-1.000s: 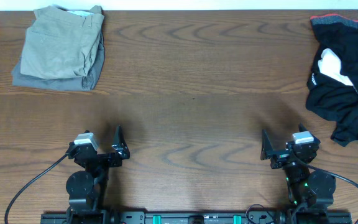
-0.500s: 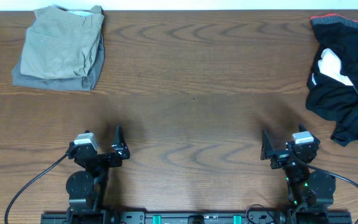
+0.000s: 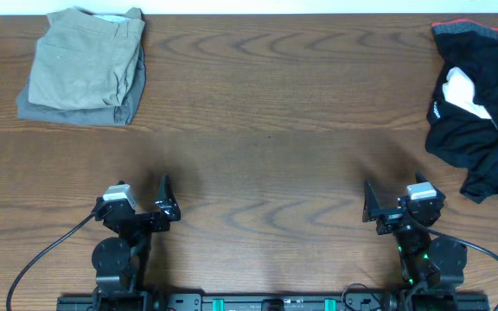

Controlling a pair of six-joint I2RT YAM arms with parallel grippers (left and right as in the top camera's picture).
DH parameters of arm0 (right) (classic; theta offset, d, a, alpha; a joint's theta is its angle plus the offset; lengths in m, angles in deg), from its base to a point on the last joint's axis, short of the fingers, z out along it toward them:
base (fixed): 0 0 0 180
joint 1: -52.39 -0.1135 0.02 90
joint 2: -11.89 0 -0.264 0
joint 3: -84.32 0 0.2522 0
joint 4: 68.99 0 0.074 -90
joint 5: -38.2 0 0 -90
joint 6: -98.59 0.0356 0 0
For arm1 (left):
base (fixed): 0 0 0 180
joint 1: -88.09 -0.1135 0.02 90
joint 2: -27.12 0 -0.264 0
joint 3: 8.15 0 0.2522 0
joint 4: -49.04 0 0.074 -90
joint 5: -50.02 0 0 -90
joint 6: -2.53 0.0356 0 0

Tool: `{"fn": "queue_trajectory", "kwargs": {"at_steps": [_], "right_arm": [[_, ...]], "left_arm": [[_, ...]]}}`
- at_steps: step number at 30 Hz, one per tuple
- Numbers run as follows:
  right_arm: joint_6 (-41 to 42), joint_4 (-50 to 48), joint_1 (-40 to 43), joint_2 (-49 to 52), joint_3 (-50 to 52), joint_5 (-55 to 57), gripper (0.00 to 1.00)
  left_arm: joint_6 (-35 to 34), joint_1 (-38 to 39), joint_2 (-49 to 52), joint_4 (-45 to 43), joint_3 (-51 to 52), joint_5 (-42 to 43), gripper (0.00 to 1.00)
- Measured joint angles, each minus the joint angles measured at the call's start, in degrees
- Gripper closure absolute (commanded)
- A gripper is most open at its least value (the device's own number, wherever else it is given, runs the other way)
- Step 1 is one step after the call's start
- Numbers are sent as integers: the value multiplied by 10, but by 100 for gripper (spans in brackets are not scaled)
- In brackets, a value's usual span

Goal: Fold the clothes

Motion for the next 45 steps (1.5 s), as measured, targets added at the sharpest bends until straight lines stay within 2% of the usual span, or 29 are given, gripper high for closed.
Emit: {"fn": "queue_trajectory", "kwargs": {"at_steps": [45], "right_arm": [[0,-15,0,0,0,2,1]], "left_arm": [[0,0,0,0,0,0,2]]}}
